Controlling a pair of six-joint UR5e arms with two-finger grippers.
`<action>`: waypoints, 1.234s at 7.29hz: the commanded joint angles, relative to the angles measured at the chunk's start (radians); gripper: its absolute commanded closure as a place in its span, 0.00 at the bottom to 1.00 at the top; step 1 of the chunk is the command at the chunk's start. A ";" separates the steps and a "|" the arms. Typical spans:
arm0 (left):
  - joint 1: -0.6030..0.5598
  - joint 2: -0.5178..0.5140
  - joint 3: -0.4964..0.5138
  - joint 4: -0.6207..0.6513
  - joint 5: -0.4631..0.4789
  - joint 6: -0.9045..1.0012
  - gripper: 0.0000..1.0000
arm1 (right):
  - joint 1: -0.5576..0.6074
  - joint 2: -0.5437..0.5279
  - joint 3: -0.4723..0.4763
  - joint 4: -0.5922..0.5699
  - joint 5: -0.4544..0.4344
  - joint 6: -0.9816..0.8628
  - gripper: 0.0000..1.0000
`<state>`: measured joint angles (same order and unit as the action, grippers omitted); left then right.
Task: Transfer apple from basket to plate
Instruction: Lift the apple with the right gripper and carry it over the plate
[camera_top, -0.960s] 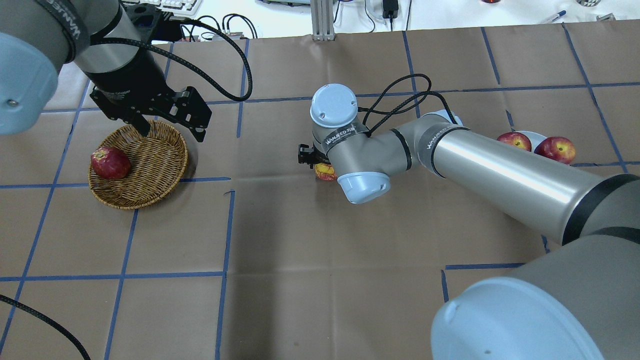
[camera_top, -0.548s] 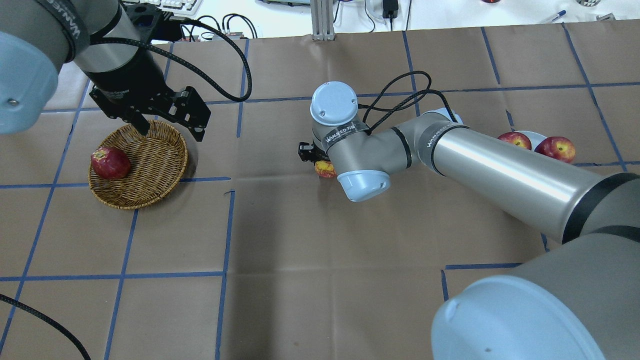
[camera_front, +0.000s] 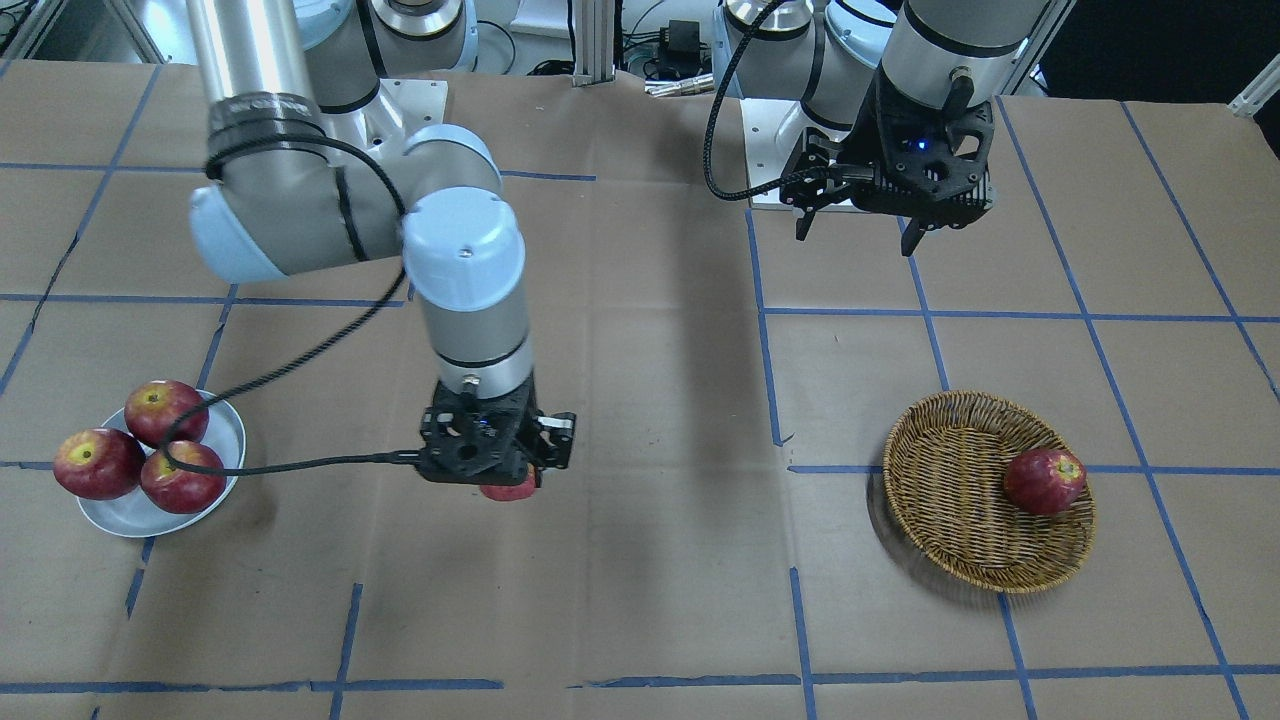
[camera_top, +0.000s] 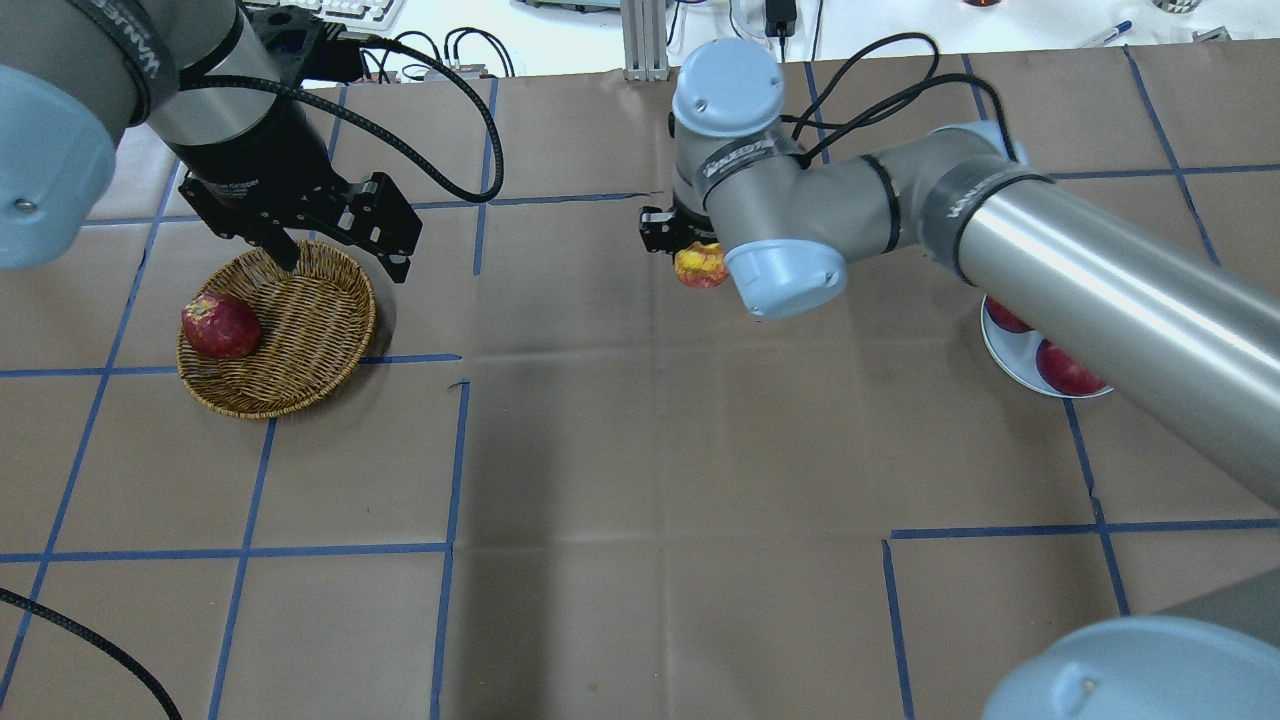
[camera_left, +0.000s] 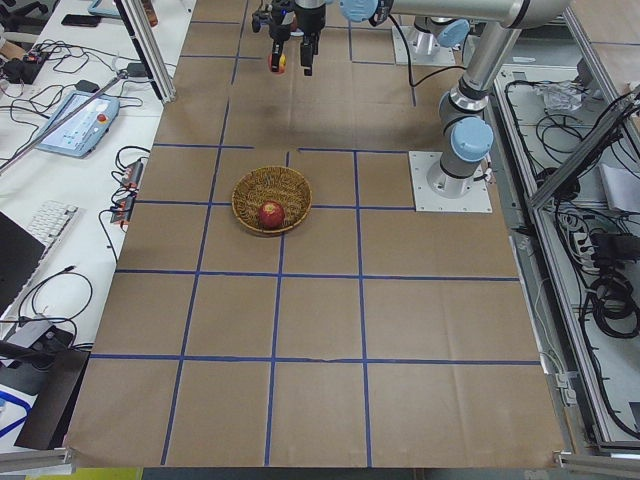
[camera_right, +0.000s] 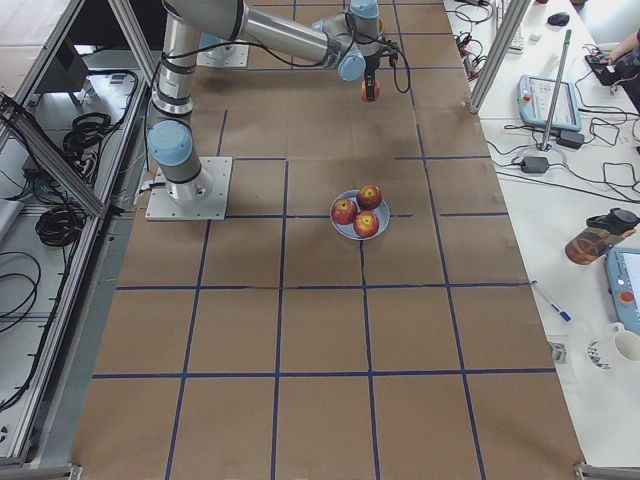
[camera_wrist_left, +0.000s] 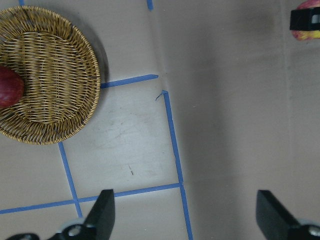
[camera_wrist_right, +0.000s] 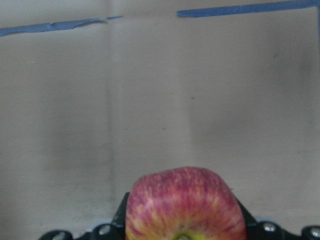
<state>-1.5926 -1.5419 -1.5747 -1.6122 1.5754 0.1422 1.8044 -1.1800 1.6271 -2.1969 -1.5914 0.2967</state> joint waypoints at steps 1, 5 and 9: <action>0.000 0.000 -0.001 0.000 0.000 -0.001 0.01 | -0.205 -0.117 0.002 0.159 0.004 -0.237 0.36; -0.001 0.000 -0.001 0.000 -0.002 -0.003 0.01 | -0.581 -0.168 0.079 0.177 0.011 -0.803 0.37; -0.001 0.002 -0.002 0.000 -0.008 -0.004 0.01 | -0.635 -0.119 0.193 0.030 -0.001 -0.892 0.37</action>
<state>-1.5938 -1.5408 -1.5772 -1.6124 1.5694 0.1376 1.1748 -1.3113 1.7717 -2.0917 -1.5853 -0.5846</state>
